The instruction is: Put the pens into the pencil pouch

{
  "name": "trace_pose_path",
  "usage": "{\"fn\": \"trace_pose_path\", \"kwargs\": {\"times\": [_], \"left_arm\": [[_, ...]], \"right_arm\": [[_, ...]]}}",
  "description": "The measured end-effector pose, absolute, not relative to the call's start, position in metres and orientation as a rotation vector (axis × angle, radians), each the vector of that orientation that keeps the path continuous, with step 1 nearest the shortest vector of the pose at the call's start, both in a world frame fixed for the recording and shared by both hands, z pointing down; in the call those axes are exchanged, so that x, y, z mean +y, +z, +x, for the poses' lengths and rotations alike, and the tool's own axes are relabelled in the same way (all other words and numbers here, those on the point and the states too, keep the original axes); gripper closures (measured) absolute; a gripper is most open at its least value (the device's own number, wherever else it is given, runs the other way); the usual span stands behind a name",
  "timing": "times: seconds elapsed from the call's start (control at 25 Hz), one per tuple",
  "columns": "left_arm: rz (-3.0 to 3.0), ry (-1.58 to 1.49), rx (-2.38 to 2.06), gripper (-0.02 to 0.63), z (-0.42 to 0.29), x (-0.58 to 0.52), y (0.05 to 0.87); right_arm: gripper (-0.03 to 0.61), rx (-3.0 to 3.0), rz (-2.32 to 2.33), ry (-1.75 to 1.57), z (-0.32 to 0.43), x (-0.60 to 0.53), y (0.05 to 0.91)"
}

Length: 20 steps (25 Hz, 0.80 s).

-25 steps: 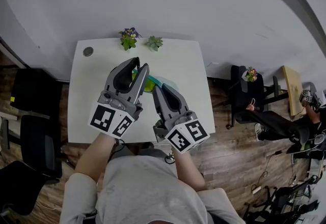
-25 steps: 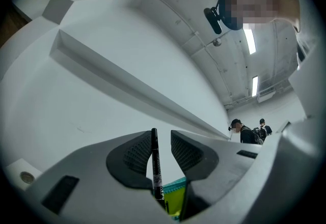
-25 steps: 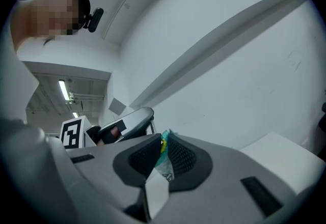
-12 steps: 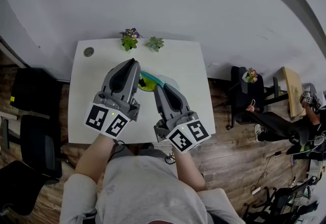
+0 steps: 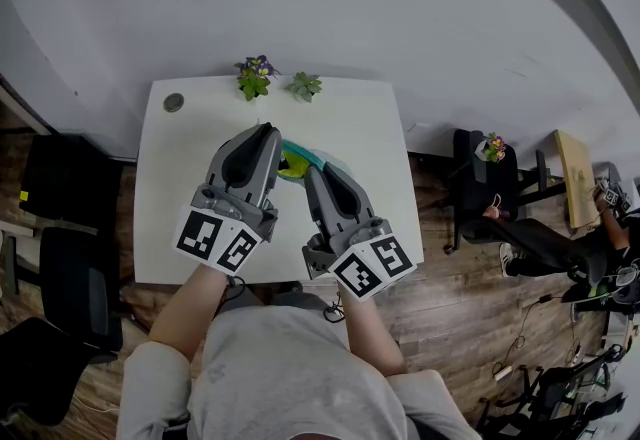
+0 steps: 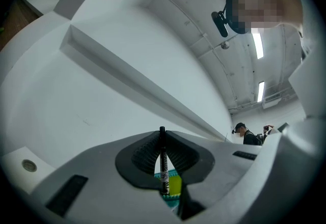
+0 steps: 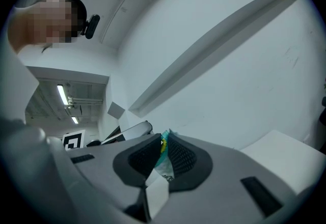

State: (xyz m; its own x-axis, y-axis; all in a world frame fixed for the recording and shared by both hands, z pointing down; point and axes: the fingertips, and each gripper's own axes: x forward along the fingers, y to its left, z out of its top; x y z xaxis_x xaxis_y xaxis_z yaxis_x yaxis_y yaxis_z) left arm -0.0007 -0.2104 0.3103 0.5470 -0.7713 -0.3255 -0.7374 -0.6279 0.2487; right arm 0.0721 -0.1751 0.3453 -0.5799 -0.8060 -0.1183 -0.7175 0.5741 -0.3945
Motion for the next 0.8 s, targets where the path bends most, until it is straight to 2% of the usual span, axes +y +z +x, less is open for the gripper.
{"fn": "trace_pose_path", "kwargs": {"times": [0.16,0.24,0.4,0.48,0.6,0.8], "left_arm": [[2.71,-0.582,-1.288,0.56,0.003,-0.209,0.314],[2.715,-0.562,-1.275,0.507,0.004,-0.209,0.316],[2.724,-0.507,-1.299,0.495,-0.002,-0.209,0.32],[2.735,-0.458,-1.322,0.499,-0.006,-0.21,0.322],[2.746,-0.389,-1.345,0.552,-0.013,-0.209,0.325],[2.767,-0.285,-1.392,0.574,-0.026,-0.207,0.327]], "right_arm": [[0.523,2.523,-1.258,-0.443,0.071,-0.176,0.346],[0.523,2.527,-1.262,-0.439,0.069,-0.176,0.346],[0.523,2.537,-1.287,-0.429,0.068,-0.176,0.349],[0.523,2.539,-1.302,-0.423,0.068,-0.177,0.35],[0.523,2.547,-1.342,-0.396,0.068,-0.178,0.35],[0.523,2.563,-1.462,-0.333,0.069,-0.181,0.354]]}}
